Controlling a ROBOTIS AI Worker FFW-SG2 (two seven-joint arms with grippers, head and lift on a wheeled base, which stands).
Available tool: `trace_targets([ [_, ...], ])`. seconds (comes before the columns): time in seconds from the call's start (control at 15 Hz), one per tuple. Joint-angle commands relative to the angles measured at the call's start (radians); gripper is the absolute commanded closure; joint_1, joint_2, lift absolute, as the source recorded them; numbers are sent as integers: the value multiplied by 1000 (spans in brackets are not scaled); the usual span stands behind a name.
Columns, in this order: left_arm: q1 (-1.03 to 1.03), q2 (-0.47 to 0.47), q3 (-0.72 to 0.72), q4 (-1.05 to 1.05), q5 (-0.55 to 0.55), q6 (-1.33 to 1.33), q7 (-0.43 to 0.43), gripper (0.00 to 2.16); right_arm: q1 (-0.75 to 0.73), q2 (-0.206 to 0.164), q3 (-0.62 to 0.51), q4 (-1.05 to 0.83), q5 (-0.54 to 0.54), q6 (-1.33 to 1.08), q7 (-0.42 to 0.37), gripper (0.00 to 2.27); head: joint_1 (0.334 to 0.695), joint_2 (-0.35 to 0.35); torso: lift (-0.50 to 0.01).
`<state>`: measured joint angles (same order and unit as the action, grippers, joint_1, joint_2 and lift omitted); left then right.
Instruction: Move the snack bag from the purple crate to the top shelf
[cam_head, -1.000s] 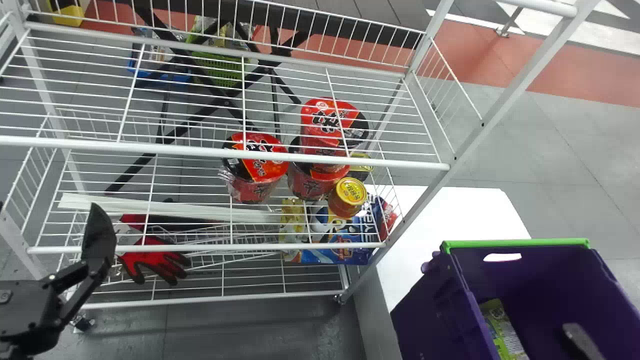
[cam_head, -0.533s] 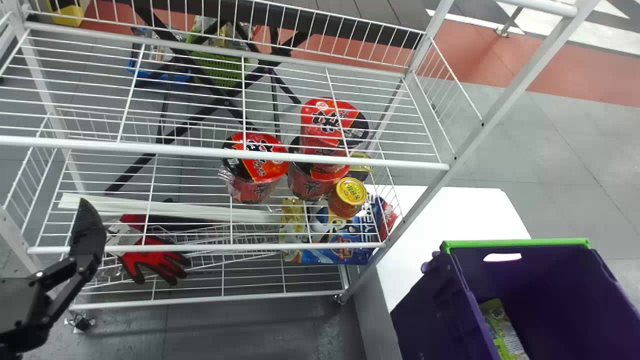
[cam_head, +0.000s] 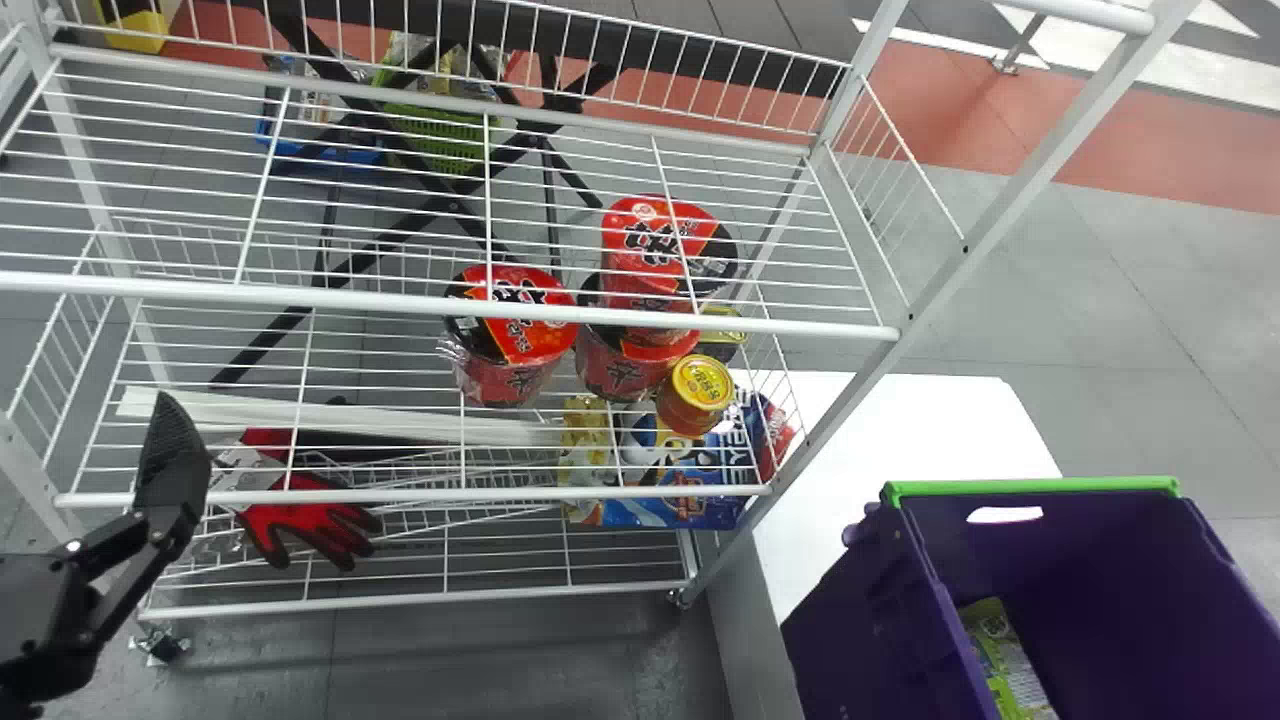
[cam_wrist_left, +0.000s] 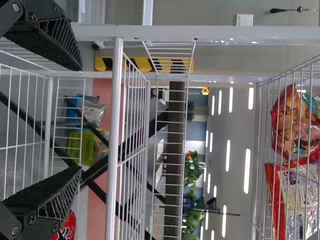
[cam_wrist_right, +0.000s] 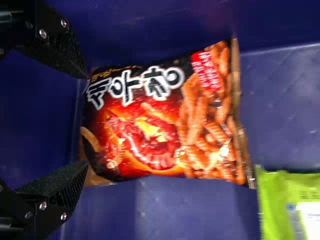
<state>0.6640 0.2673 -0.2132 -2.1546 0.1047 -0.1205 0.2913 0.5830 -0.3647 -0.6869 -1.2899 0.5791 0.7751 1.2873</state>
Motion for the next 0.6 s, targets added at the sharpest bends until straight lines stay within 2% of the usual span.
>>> trace_targets([
  [0.0,-1,0,0,7,1,-9,0,110,26,16,-42,-2,-64,-52,-43,279,695,-350,-448],
  [0.33,-11,-5,0,32,9,-34,-3,113,37,52,-75,18,-145,-190,-135,282,695,-350,-448],
  [0.53,-12,-3,0,33,10,-37,-3,113,37,67,-68,30,-154,-202,-146,282,695,-350,-448],
])
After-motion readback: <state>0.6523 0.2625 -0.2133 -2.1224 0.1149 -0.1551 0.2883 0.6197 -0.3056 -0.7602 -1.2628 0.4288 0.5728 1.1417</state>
